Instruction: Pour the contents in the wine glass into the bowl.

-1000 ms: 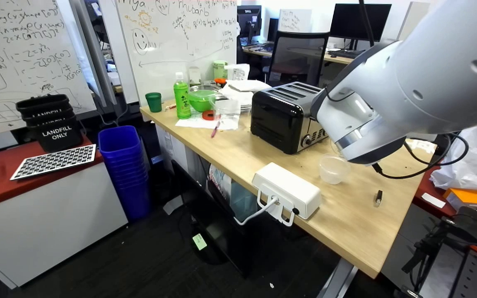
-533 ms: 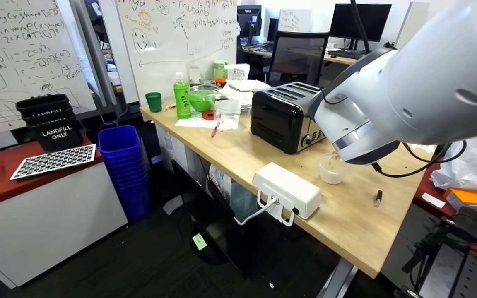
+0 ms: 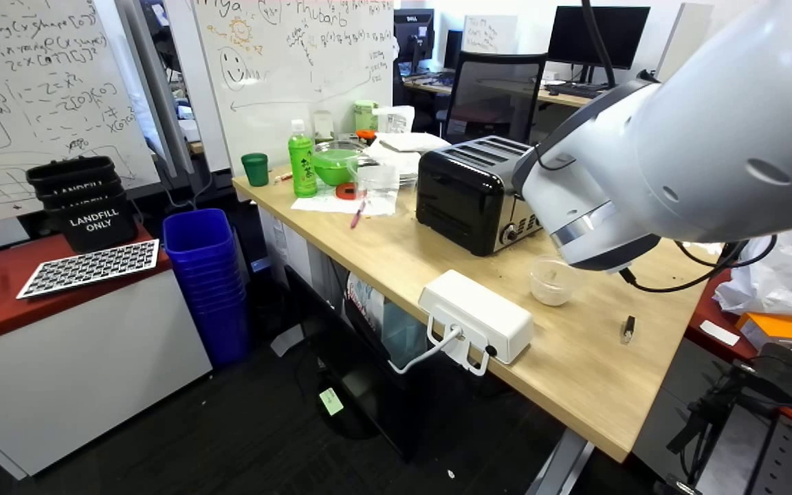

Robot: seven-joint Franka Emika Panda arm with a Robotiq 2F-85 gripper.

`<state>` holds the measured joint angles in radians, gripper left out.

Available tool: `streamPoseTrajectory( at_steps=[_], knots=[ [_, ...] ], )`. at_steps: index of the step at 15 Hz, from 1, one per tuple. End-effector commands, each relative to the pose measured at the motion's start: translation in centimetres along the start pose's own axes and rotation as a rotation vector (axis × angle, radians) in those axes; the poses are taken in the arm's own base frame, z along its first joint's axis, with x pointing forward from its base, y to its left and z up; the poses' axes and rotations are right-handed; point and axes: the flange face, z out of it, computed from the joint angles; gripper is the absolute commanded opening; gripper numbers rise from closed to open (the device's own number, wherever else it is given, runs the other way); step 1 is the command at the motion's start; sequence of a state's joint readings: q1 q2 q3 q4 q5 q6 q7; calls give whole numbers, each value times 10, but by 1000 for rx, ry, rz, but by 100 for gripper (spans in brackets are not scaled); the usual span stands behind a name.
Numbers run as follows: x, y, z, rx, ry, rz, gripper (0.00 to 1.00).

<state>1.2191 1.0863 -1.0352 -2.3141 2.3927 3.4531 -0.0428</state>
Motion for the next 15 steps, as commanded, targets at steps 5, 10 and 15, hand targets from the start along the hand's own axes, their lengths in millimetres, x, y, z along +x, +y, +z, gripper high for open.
streamPoseTrajectory(
  at_steps=[5, 10, 15],
  knots=[
    [-1, -1, -5, 25, 19, -25, 4],
    [-1, -2, -6, 57, 53, -50, 4],
    [2, -6, -8, 82, 78, -64, 4]
  ],
)
